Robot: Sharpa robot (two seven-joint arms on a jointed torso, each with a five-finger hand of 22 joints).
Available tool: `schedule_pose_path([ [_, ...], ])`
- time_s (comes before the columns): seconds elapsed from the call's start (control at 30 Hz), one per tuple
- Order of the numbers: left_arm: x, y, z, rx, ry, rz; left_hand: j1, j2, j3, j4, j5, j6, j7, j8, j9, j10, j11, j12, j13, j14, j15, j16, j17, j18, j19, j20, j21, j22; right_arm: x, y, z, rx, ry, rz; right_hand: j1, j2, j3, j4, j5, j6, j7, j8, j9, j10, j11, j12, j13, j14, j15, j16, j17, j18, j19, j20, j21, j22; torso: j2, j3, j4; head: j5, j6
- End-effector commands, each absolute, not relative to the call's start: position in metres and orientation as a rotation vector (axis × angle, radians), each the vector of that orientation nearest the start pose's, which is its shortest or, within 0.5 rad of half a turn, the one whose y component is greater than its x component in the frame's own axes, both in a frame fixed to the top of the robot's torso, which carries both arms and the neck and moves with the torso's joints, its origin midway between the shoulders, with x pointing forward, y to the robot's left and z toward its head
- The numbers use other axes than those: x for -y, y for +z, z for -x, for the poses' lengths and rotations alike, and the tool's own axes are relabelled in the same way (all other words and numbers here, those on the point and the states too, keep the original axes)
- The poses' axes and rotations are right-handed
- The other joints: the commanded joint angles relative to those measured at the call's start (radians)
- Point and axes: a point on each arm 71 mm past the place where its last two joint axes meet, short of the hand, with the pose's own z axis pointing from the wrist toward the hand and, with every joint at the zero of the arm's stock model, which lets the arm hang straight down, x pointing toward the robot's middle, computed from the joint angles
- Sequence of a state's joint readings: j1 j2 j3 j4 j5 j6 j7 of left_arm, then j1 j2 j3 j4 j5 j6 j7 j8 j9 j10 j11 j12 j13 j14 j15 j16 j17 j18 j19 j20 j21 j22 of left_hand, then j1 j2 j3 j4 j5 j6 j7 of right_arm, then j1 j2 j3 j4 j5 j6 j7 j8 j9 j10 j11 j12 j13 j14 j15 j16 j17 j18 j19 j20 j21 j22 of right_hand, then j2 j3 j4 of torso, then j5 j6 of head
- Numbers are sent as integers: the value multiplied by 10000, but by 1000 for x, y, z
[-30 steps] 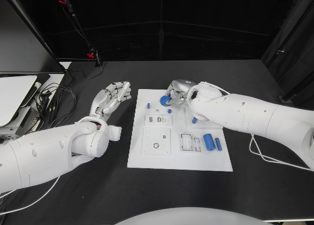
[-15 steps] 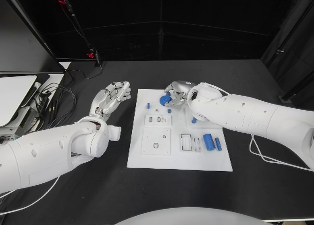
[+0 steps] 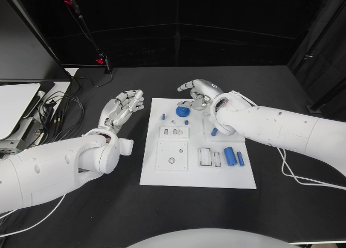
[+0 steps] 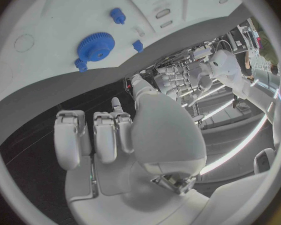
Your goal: Assemble the parts on the task board
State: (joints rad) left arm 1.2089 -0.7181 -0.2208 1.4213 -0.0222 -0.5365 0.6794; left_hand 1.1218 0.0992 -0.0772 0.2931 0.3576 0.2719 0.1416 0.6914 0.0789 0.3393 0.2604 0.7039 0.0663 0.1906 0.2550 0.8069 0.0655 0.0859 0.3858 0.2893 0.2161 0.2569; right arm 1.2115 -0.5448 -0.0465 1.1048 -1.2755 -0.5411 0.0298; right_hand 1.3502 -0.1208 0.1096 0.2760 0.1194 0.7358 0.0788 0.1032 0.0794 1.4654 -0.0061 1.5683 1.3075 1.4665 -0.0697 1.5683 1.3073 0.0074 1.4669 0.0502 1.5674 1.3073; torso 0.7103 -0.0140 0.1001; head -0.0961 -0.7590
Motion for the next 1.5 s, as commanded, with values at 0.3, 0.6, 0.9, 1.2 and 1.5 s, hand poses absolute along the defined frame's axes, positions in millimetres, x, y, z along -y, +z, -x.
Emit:
schedule_pose_path([
  [0.3,-190,-209,-483,-11292,-15039,7849,114,33,-74,-16,76,70,1542,67,-17,79,-17,36,-16,70,31,-1,-10,85,17,9,41,11,245,-156,-536,-14186,8293,-2775,178,519,-188,-231,239,1750,477,564,241,1054,646,25,2633,1043,559,25,2635,-65,1014,392,10,2616,-13,-20,14,-282,114],
  [0.6,-190,-210,-485,-11256,-15012,7815,117,29,-78,-17,78,74,1542,69,-17,80,-17,36,-16,70,30,-1,-10,85,20,9,44,13,298,-145,-515,-13785,8029,-2799,506,621,-182,-476,420,1917,492,477,209,1054,676,25,2633,1043,610,25,2635,-74,1039,501,34,2635,-17,4,-43,-674,197],
  [0.9,-191,-210,-486,-11225,-14976,7789,120,24,-84,-18,80,80,1541,72,-18,80,-17,35,-16,71,30,-1,-10,85,16,9,43,11,338,-158,-513,-14628,6857,-3646,706,727,-228,-643,323,1450,363,75,47,1054,532,25,2633,1043,535,25,2635,-74,1039,477,34,2635,-22,17,-41,-1110,331],
  [1.2,-192,-211,-486,-11230,-14926,7793,121,21,-94,-15,82,89,1541,76,-20,79,-18,35,-17,71,30,-1,-10,85,4,9,38,3,359,-180,-519,-15371,5924,-3393,748,708,-294,-702,185,1312,318,-39,1,1054,440,25,2633,1043,481,25,2635,-74,1039,436,34,2635,3,13,16,-1296,403],
  [1.5,-194,-211,-486,-11226,-14873,7798,121,21,-94,-15,82,89,1541,76,-20,79,-18,35,-17,71,30,-1,-10,85,4,9,38,3,368,-204,-516,-16214,5764,-2998,620,678,-456,-626,19,1170,238,-155,-47,1054,316,25,2633,1043,381,25,2635,-74,1039,345,34,2635,4,3,-13,-1247,368],
])
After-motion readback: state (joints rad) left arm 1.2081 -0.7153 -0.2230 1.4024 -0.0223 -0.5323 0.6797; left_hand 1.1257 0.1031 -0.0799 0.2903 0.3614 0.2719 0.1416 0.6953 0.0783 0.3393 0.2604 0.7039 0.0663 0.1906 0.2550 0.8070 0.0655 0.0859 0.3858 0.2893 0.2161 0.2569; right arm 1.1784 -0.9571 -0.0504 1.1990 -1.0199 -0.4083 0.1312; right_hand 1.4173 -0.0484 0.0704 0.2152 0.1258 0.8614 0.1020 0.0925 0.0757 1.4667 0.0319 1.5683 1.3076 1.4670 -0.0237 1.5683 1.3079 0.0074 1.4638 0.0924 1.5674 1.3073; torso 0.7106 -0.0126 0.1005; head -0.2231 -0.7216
